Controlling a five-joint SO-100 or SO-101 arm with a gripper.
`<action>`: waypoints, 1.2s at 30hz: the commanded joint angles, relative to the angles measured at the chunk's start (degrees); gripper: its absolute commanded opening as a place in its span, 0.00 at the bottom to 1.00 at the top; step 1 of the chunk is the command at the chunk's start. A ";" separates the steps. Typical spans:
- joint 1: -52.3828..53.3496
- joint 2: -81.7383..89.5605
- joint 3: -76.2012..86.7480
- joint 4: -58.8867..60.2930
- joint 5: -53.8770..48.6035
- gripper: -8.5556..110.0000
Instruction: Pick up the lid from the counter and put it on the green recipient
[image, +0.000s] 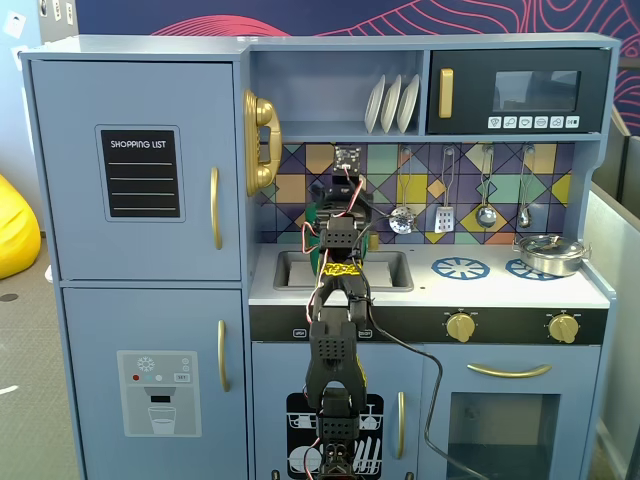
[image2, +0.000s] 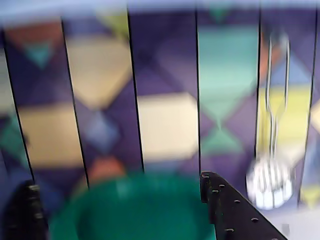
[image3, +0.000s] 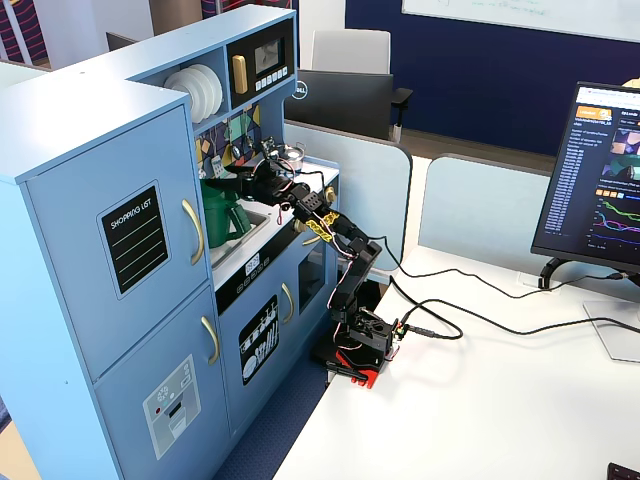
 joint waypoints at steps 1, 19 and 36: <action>-0.18 -0.88 -10.63 -2.46 -0.26 0.41; -0.09 45.18 47.37 34.10 -5.98 0.08; -2.72 70.93 92.64 60.38 3.43 0.09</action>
